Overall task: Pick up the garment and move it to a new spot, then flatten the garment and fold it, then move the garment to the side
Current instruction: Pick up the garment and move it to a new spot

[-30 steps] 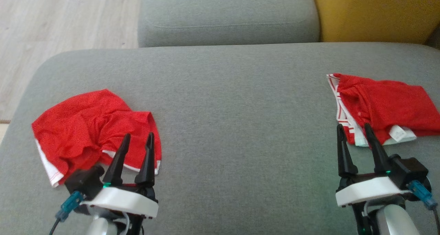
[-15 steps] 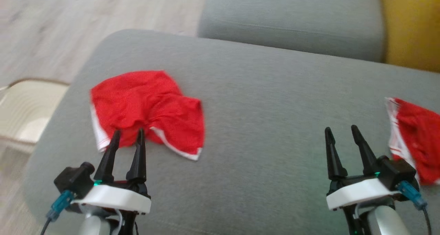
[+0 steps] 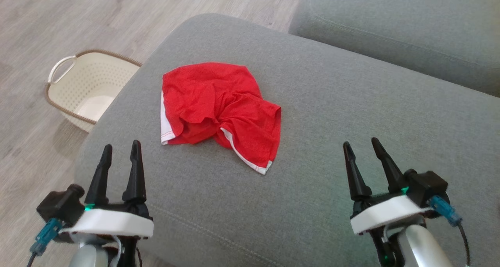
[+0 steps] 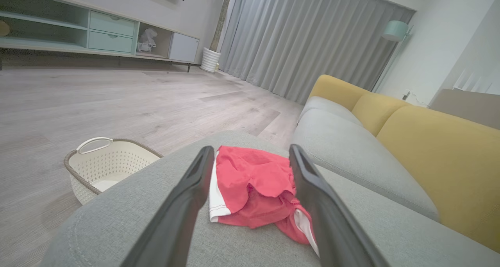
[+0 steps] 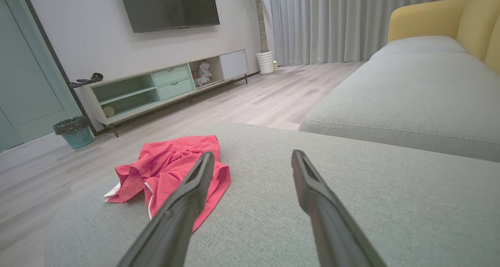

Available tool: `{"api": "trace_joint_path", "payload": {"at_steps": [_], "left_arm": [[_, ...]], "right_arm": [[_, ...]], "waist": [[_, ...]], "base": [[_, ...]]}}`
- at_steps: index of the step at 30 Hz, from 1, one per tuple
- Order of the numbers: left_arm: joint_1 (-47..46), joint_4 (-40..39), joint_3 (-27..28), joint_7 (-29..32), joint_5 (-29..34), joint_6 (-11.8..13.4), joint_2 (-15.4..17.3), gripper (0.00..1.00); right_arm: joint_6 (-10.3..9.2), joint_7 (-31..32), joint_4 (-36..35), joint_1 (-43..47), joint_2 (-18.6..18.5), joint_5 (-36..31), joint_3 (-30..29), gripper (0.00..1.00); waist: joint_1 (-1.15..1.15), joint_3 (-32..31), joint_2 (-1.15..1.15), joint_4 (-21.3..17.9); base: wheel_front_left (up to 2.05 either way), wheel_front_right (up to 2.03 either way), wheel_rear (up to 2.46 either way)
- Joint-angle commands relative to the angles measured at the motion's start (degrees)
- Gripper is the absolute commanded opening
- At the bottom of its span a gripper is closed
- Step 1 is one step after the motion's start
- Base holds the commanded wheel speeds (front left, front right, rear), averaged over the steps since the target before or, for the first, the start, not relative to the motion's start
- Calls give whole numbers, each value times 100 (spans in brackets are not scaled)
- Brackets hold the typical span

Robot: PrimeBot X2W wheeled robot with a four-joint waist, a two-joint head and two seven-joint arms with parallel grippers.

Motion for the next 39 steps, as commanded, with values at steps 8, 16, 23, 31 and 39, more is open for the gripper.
{"api": "trace_joint_path", "payload": {"at_steps": [8,16,23,31,39], "left_arm": [[-197,-280,344,-31,-11,27,12,100],[-497,231,506,-31,-48,57,42,100],[-1146,914,563,132,-81,-13,430,100],[-2119,1696,572,809,-361,-83,944,100],[-3082,2798,165,1863,-1282,-139,1256,100]], "right_arm": [[-5,-130,27,-455,-22,148,237,100],[-5,-106,-31,-449,-21,-149,-35,100],[-5,128,-499,-477,-21,-438,-544,100],[-5,582,-1300,-648,-21,-875,-1017,100],[-5,1060,-2137,-823,-21,-1185,-1231,100]], "waist": [[0,79,0,47],[0,159,0,6],[0,429,0,-261],[0,1053,0,-683],[0,1747,0,-934]], "base": [[0,0,0],[0,0,0],[0,0,0],[0,0,0],[0,0,0]]}}
